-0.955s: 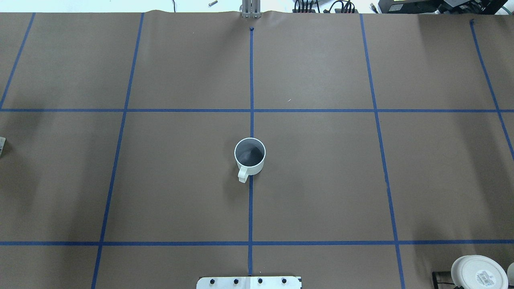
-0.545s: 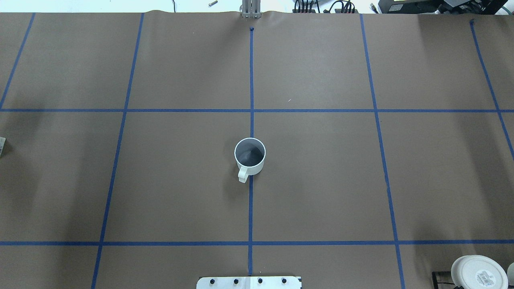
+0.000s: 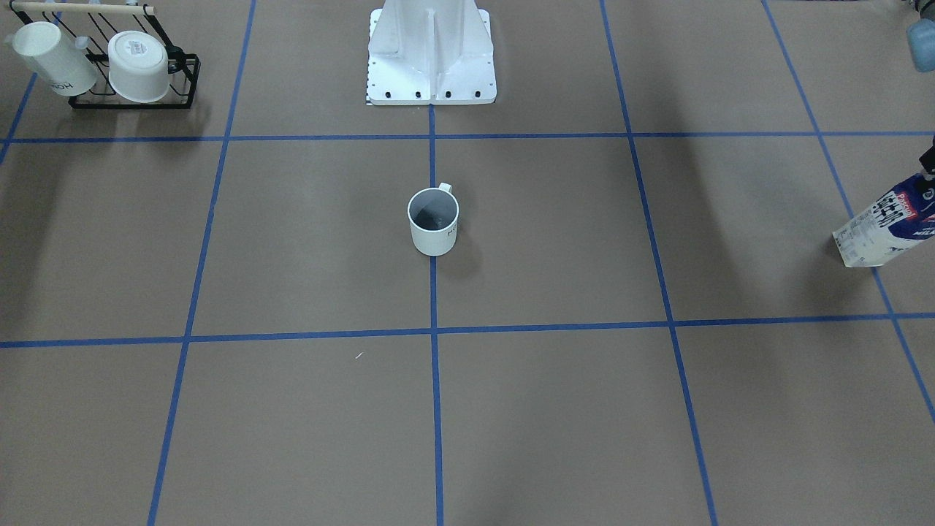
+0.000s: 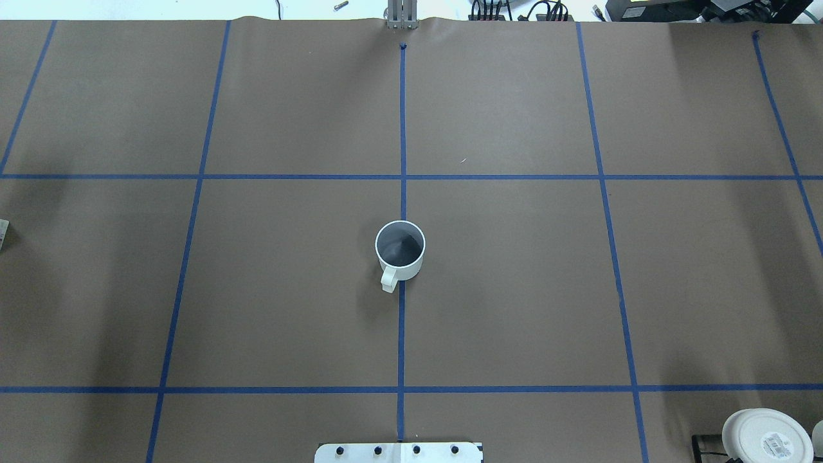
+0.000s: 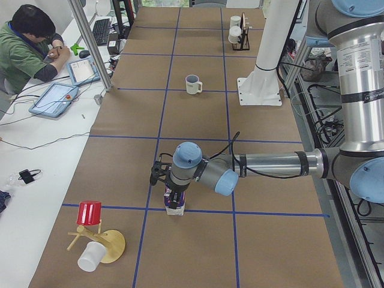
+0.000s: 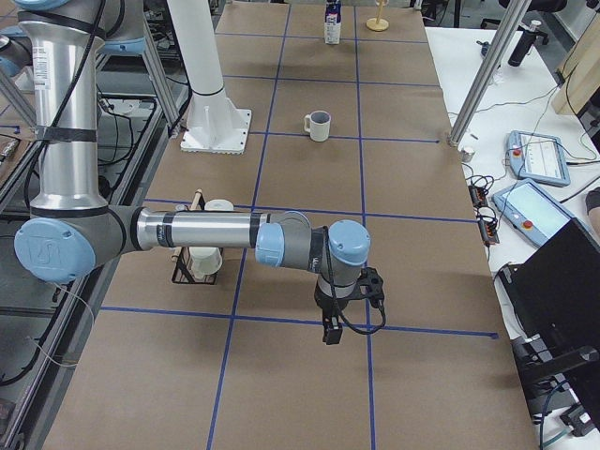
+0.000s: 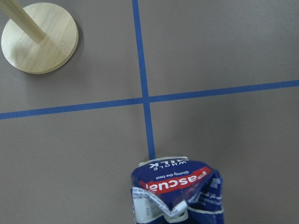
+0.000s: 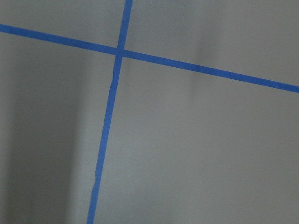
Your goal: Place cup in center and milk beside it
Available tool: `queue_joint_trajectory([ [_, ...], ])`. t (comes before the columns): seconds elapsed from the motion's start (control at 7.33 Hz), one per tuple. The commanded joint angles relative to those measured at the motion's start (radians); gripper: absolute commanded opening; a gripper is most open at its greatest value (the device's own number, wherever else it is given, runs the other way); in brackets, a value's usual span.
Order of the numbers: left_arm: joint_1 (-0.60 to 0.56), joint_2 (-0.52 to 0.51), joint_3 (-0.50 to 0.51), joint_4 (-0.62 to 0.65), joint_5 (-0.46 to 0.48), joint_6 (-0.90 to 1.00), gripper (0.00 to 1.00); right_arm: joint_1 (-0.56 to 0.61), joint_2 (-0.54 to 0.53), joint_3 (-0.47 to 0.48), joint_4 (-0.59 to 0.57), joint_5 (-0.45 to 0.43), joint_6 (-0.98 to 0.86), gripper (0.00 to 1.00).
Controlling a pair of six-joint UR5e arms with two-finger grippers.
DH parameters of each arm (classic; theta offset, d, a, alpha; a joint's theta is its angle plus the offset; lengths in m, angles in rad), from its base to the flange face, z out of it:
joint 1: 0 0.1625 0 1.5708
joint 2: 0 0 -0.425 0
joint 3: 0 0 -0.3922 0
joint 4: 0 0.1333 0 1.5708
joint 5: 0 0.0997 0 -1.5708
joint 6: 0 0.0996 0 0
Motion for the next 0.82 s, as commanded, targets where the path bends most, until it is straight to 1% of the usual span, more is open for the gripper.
queue_joint_trajectory([
  [0.0, 0.023, -0.006, 0.029, -0.038, 0.0, -0.001, 0.89, 0.0, 0.0, -0.002, 0.0, 0.0, -0.001, 1.0],
  [0.14, 0.029, -0.009, 0.051, -0.067, 0.0, -0.001, 0.87, 0.0, -0.002, -0.003, 0.0, 0.0, -0.001, 1.0],
  [0.27, 0.031, -0.009, 0.054, -0.075, -0.001, 0.001, 0.76, 0.0, 0.0, -0.005, 0.0, 0.0, -0.001, 1.0],
  [0.41, 0.031, -0.009, 0.054, -0.075, -0.001, -0.001, 0.48, 0.0, 0.0, -0.005, -0.001, 0.0, -0.001, 1.0],
  [0.55, 0.031, -0.009, 0.052, -0.075, -0.001, 0.001, 0.16, 0.0, 0.0, -0.005, 0.0, 0.0, -0.001, 1.0],
  [0.68, 0.031, -0.009, 0.052, -0.089, -0.001, 0.001, 0.0, 0.0, 0.0, -0.005, 0.0, 0.0, -0.001, 1.0],
])
